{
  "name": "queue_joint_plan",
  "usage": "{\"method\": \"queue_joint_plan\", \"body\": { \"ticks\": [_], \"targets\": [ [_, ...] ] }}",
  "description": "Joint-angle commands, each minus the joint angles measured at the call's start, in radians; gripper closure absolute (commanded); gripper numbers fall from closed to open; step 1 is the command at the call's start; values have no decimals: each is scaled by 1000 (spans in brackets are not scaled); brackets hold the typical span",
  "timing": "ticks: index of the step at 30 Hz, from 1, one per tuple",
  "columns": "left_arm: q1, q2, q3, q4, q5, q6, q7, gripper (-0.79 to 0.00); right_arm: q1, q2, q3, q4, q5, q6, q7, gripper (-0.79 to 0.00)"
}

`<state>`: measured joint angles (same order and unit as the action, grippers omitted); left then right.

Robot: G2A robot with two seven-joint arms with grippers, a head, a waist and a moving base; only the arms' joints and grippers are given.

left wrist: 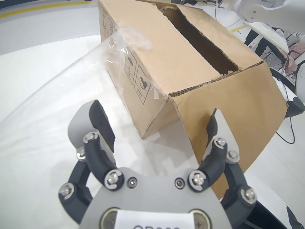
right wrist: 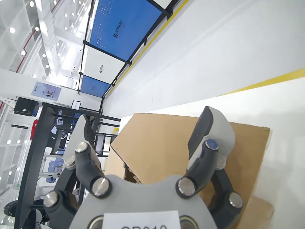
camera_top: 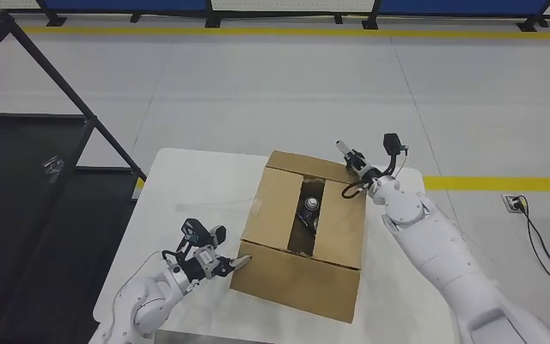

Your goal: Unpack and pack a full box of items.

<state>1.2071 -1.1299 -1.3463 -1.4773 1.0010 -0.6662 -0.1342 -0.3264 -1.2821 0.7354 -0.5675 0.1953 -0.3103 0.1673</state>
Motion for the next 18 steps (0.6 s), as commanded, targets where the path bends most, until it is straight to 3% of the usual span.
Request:
{"method": "queue_joint_plan", "body": {
  "ticks": [1,7,12,18],
  "targets": [
    [1,1,-2,-1,-2,2,-3,-785,11,-10,-4,32,-4,7,21,-785],
    [-1,2,2,-1,0,0,-7,-785,30,-33,8,96,14,-19,51,-785],
    [4,5,-17,-9,-20,5,15,-785,14,-25,64,133,64,-158,35,-785],
    [16,14,-89,-13,-106,6,36,-785,-37,24,171,163,181,-354,210,-785]
  ]
}}
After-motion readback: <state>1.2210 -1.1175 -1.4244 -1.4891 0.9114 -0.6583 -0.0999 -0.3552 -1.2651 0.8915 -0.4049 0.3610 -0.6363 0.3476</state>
